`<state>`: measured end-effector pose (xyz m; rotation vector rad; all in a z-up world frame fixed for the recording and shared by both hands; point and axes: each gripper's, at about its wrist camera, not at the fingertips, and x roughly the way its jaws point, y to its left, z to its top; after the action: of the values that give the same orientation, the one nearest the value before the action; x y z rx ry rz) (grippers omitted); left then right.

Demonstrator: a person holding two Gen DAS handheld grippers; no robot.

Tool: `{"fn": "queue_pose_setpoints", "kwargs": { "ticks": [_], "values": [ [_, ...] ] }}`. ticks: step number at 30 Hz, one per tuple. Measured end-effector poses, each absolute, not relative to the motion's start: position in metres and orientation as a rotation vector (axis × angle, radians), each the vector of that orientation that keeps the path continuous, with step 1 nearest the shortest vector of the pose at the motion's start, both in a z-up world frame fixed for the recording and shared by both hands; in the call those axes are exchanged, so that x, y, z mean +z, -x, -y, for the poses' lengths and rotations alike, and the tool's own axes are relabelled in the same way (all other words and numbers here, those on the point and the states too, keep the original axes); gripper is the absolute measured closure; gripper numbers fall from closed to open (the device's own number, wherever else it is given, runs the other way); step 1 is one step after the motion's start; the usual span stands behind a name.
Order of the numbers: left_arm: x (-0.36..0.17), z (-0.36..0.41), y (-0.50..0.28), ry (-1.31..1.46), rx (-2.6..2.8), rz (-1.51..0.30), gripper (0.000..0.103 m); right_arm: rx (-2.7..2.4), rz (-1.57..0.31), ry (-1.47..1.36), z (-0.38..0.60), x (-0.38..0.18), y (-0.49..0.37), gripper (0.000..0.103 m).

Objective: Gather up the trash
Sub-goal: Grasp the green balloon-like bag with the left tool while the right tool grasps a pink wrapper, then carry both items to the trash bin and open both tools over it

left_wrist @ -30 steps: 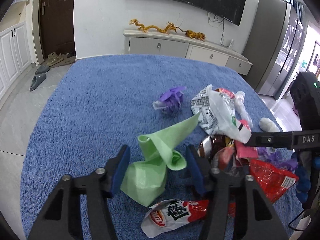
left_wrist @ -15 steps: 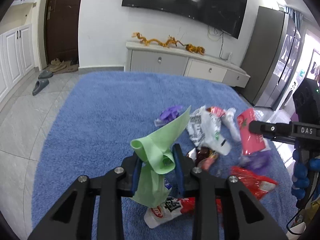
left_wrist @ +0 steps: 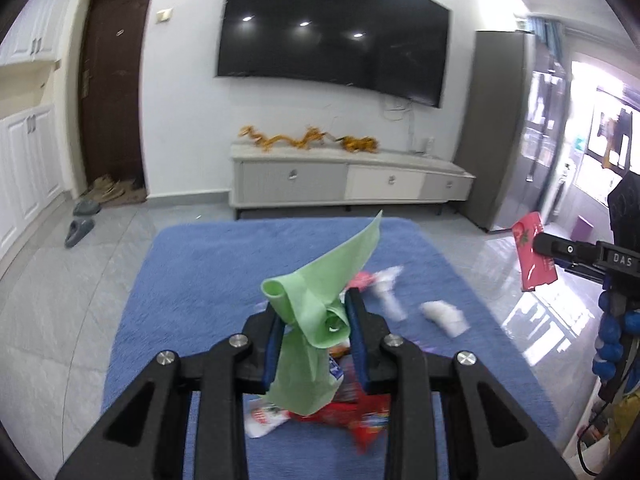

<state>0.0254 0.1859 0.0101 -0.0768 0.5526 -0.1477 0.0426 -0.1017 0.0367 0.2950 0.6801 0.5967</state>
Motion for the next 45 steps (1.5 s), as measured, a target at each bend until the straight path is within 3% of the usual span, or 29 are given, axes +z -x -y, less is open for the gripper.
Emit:
{"fn": "queue_pose_setpoints", "kwargs": {
  "ticks": [11, 23, 29, 32, 35, 45],
  "values": [
    [0.018, -0.006, -0.04, -0.006, -0.487, -0.595, 0.075, 0.209, -0.561, -0.291, 0.252, 0.056, 0.055, 0.074],
    [-0.063, 0.19, -0.07, -0.092, -0.74, -0.843, 0.073, -0.09, -0.739, -0.463, 0.369, -0.064, 0.089, 0.073],
    [-0.103, 0.232, -0.09, -0.082, -0.771, -0.945, 0.066, -0.131, -0.865, -0.545, 0.407, -0.132, 0.092, 0.07],
    [-0.118, 0.238, -0.093, -0.064, -0.772, -0.973, 0.04, -0.147, -0.902, -0.575, 0.42, -0.152, 0.086, 0.066],
    [-0.126, 0.251, -0.096, -0.067, -0.782, -0.99, 0.04, -0.176, -0.928, -0.586, 0.43, -0.165, 0.087, 0.059],
    [-0.109, 0.233, -0.077, -0.105, -0.773, -0.921, 0.04, -0.206, -0.909, -0.563, 0.427, -0.153, 0.1, 0.059]
  ]
}}
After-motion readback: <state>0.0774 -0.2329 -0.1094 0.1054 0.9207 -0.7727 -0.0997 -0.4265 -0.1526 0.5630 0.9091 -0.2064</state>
